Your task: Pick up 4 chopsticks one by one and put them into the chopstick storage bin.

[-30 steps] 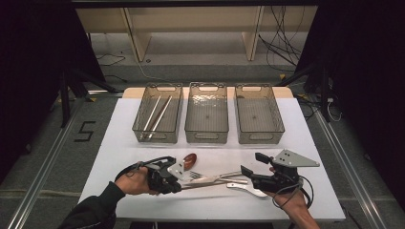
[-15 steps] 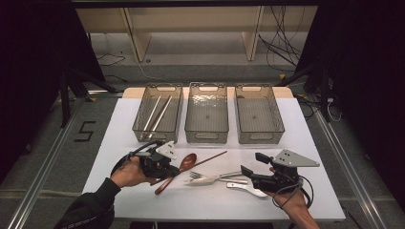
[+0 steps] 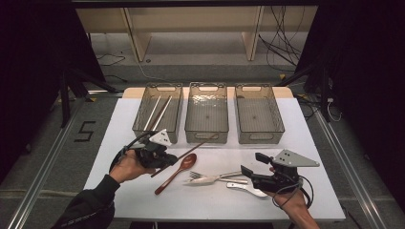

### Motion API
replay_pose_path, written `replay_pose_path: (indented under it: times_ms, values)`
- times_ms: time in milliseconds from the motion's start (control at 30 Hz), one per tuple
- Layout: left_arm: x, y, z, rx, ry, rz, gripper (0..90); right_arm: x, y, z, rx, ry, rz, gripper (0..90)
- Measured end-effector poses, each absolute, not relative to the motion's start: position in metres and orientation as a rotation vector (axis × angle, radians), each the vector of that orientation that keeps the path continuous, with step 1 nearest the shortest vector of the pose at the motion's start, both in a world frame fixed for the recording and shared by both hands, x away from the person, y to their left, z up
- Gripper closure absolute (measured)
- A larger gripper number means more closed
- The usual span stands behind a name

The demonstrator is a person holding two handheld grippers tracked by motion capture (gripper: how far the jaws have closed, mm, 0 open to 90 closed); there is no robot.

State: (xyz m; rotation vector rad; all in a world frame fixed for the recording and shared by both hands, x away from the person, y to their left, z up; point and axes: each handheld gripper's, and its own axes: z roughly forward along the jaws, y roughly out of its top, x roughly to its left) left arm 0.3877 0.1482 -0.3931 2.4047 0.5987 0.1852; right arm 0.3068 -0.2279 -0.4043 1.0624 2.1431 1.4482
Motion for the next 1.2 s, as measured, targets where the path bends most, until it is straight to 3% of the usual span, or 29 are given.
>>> replay_pose_path:
  times_ms: [1200]
  values:
    - [0.464,0.193,-0.360,2.082,0.954,0.366,83.5,0.307,-0.229,-0.404,1.068,2.140,1.451,29.6]
